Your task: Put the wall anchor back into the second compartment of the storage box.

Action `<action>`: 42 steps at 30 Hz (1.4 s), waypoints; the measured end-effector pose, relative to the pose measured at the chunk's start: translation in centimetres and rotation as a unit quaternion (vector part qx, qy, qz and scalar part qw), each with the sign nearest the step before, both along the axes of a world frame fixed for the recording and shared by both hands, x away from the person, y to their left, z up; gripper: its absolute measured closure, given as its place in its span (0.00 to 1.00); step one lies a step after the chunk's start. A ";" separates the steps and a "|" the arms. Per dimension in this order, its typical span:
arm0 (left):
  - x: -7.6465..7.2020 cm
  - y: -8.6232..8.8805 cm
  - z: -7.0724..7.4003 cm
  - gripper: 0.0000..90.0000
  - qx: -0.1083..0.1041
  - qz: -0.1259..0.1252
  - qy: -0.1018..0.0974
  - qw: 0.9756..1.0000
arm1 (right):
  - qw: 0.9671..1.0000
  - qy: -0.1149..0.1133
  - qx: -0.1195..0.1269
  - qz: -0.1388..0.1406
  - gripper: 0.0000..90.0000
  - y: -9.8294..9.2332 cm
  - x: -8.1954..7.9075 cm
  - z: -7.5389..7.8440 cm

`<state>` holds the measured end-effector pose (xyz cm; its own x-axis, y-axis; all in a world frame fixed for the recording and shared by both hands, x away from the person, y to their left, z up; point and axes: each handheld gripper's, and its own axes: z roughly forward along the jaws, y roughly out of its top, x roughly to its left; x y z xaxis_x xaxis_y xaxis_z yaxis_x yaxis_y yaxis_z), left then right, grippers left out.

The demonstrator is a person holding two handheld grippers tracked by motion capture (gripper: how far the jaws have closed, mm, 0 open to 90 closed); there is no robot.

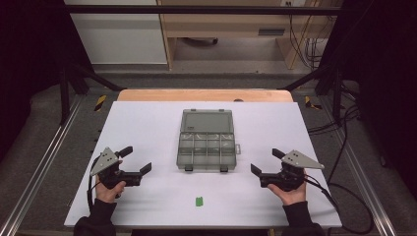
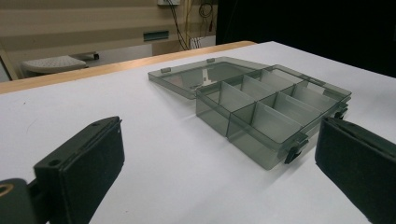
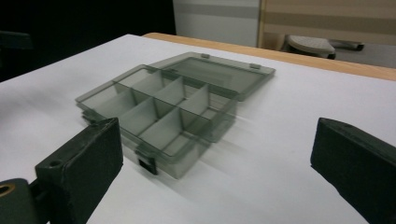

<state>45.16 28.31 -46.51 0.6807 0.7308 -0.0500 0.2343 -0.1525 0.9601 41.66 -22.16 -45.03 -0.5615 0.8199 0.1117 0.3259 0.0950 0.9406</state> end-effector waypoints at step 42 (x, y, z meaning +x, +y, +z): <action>0.1 0.1 -0.1 0.01 0.004 0.012 0.004 1.000 | 0.973 0.135 -0.125 0.141 0.24 15.4 -1.7 -4.3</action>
